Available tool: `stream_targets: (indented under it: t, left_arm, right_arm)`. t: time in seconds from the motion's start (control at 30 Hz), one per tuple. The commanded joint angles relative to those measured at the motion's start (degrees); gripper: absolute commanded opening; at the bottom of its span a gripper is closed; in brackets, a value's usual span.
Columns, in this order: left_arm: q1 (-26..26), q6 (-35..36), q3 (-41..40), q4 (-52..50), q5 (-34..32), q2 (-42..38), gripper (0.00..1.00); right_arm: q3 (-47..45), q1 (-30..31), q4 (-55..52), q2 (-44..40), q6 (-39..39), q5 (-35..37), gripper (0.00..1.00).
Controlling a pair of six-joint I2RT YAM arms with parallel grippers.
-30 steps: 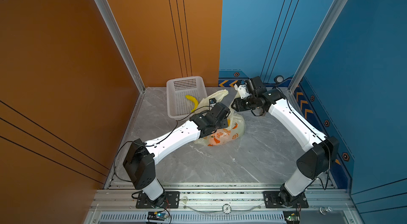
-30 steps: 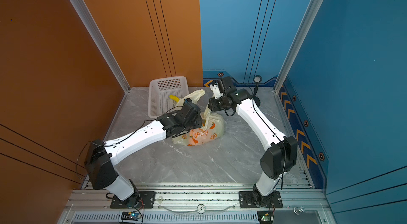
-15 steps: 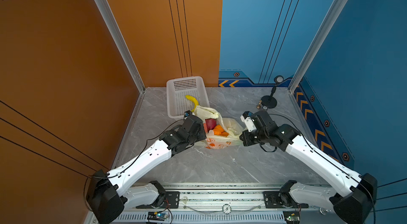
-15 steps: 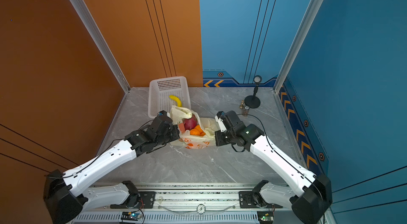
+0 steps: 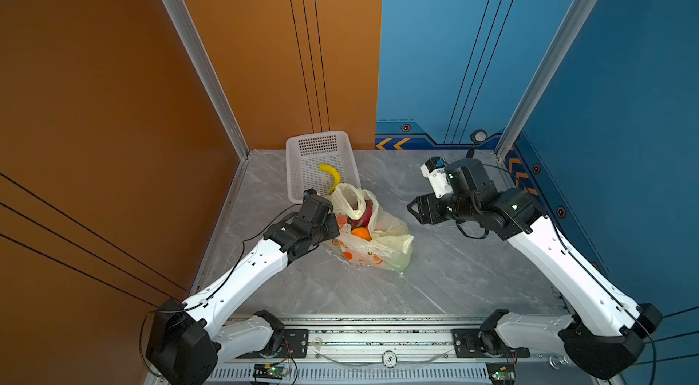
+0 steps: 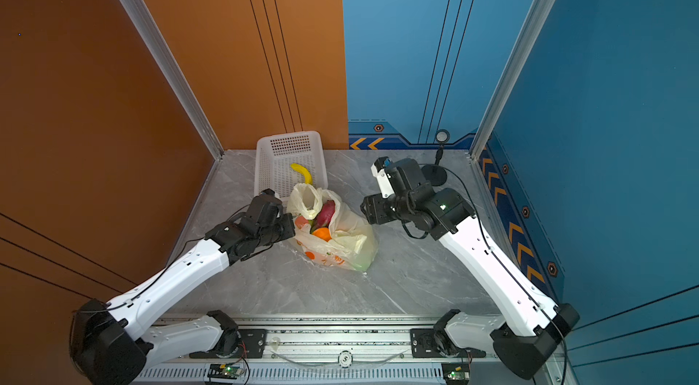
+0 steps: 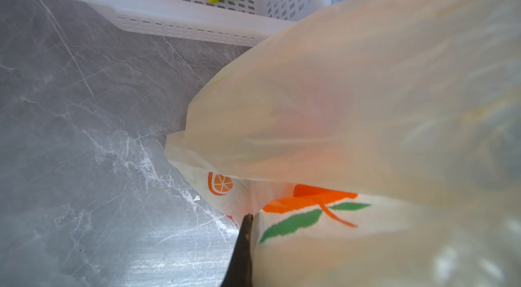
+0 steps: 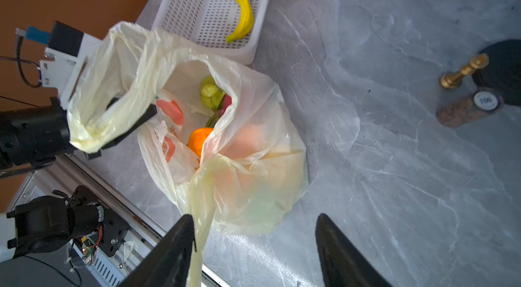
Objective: Untie the knot of the plastic bag and take out the fruit
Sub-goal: Open the plastic bag at the center of the table.
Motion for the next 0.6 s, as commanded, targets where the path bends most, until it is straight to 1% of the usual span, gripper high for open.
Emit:
stream_targets:
  t: [0.0, 0.03, 0.1, 0.2, 0.3, 0.37, 0.4, 0.47, 0.5, 0.57]
  left_arm:
    - [0.17, 0.46, -1.10, 0.29, 1.08, -0.64, 0.00]
    - [0.15, 0.36, -1.19, 0.43, 1.08, -0.78, 0.00]
    - [0.24, 0.46, -1.09, 0.42, 1.19, -0.91, 0.00]
    - [0.23, 0.46, -0.84, 0.51, 1.48, -0.92, 0.00]
    - [0.23, 0.20, -0.50, 0.98, 1.71, -0.61, 0.00]
    - [0.29, 0.20, -0.19, 1.21, 1.83, -0.32, 0.00]
    - [0.30, 0.28, -0.13, 1.29, 1.80, -0.14, 0.00]
    - [0.26, 0.49, -0.13, 1.27, 1.59, 0.07, 0.00]
    - [0.32, 0.55, -0.12, 1.02, 1.23, -0.03, 0.00]
    - [0.44, 0.32, -0.34, 0.45, 0.21, -0.66, 0.00]
  right_arm:
    - [3.44, -0.97, 0.81, 6.55, -5.45, -4.99, 0.74]
    - [4.35, -0.86, 1.30, 8.26, -6.10, -6.55, 0.75]
    - [6.21, -0.13, 1.50, 12.50, -6.84, -7.12, 0.76]
    - [6.42, 1.62, 3.23, 17.43, -6.82, -7.66, 0.79]
    - [3.66, 3.55, 9.40, 20.97, -2.63, -7.40, 0.82]
    - [1.80, 5.21, 13.74, 22.87, 0.58, -3.72, 0.83]
    - [1.02, 7.02, 15.80, 24.00, 1.91, -1.89, 0.84]
    - [1.23, 8.87, 17.63, 26.51, 3.62, 0.26, 0.83]
    - [1.78, 9.56, 17.45, 27.82, 3.90, 2.20, 0.80]
    - [3.49, 10.38, 14.98, 30.49, 3.95, 9.21, 0.69]
